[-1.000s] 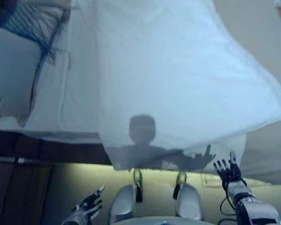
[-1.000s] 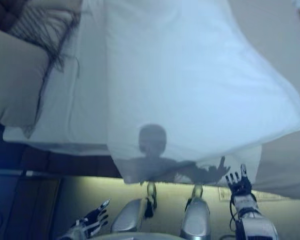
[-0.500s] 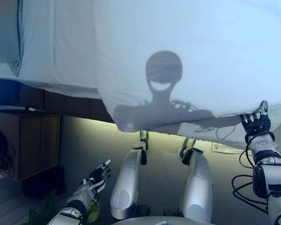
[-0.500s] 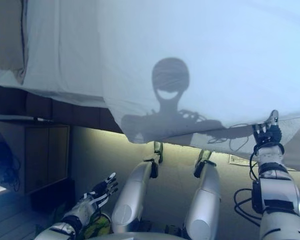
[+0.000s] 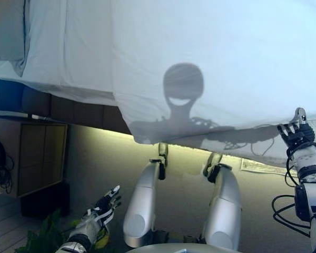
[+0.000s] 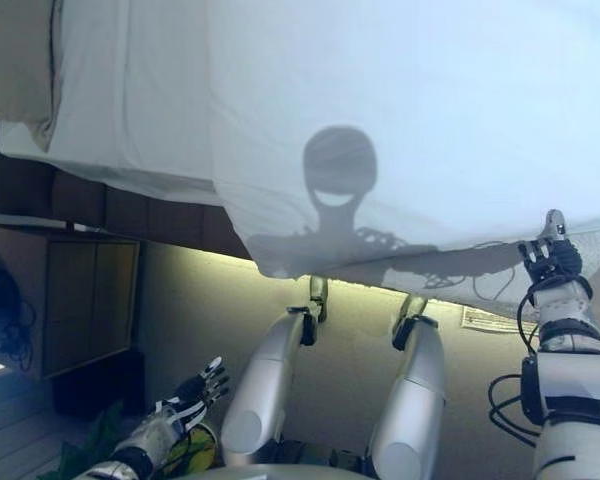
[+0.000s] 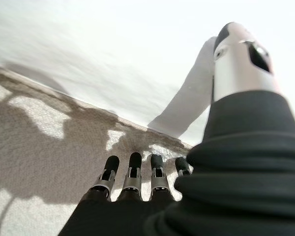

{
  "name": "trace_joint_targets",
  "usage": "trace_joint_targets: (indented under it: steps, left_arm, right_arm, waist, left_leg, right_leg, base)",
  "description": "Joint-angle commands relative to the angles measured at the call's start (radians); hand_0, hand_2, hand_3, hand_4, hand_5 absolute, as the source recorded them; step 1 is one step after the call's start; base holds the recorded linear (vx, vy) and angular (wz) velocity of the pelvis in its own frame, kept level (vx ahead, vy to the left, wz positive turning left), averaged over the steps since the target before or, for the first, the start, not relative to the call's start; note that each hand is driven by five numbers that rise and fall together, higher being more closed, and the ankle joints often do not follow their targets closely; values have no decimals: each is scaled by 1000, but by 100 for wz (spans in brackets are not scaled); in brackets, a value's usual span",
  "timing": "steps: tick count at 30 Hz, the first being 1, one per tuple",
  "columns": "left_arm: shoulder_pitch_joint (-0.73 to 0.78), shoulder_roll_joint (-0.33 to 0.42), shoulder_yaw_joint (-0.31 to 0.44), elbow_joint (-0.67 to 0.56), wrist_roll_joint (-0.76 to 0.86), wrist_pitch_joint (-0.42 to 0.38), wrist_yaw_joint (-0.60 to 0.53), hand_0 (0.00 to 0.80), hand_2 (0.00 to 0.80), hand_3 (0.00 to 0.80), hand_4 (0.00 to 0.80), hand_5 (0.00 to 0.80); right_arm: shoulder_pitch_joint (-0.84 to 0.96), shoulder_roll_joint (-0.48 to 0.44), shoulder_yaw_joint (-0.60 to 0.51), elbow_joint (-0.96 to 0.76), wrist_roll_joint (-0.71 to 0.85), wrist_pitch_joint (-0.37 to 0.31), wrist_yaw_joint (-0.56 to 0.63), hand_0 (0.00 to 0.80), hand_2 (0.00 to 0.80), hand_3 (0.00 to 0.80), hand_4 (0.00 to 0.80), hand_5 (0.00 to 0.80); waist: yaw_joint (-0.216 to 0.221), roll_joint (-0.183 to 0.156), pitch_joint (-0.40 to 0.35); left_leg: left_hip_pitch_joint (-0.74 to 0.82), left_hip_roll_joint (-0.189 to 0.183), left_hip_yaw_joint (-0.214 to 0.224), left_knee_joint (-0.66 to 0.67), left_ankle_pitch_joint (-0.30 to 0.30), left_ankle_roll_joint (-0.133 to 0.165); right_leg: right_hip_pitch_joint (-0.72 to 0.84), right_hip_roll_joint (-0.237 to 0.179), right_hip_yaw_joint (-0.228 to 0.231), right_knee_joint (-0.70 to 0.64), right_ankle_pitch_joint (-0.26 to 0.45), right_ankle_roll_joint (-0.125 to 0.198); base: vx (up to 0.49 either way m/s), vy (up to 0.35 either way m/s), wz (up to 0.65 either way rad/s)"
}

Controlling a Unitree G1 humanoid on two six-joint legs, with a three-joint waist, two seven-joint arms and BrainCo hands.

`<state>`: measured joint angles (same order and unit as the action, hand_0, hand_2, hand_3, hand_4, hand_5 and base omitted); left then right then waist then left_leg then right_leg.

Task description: Make the bed neatly

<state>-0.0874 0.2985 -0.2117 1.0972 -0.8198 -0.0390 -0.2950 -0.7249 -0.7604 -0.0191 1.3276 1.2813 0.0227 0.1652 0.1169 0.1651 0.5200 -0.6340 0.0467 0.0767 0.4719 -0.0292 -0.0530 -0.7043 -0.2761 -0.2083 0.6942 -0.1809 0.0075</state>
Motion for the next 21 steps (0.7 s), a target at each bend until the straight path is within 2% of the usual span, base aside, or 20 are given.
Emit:
trace_joint_targets:
  steps: [1, 9, 10, 12, 21]
  left_arm:
    - [77, 51, 14, 24, -1, -31, -19, 0, 0, 0, 0, 0]
    - [99, 45, 29, 56, 14, -54, -18, 0, 0, 0, 0, 0]
    - [102, 47, 33, 60, 18, -54, -18, 0, 0, 0, 0, 0]
    - [101, 50, 40, 60, 25, -45, -6, 0, 0, 0, 0, 0]
    - [105, 62, 55, 82, 50, -20, 7, 0, 0, 0, 0, 0]
  right_arm:
    - [-85, -65, 7, -118, -54, -47, 78, 0, 0, 0, 0, 0]
    - [13, -44, -24, -88, -97, -39, 91, 0, 0, 0, 0, 0]
    - [17, -50, -27, -86, -100, -41, 97, 229, 229, 229, 229, 229]
    - [19, -56, -30, -89, -112, -54, 105, 800, 800, 800, 800, 800]
    - [25, -84, -15, -93, -146, -17, 142, 800, 800, 800, 800, 800]
  waist:
    - [12, -37, -19]
    - [13, -75, -69]
    - [14, -78, -76]
    - [15, -81, -89]
    - [14, -91, -113]
  left_leg:
    - [81, 29, -13, -3, -49, -10]
    - [226, 51, 1, -117, -14, -32]
    - [238, 55, 1, -125, -10, -35]
    - [260, 59, 3, -139, -6, -39]
    - [305, 70, 2, -139, -8, -45]
  right_leg:
    - [121, -7, 15, -101, 56, 73]
    - [293, 12, -23, -261, 96, 86]
    - [309, 12, -27, -274, 98, 86]
    - [336, 15, -34, -293, 101, 86]
    - [395, 19, -48, -304, 93, 76]
  base:
    - [-40, 34, -14]
    - [57, 12, -8]
    - [62, -6, -8]
    - [54, -14, -4]
    - [31, -13, 2]
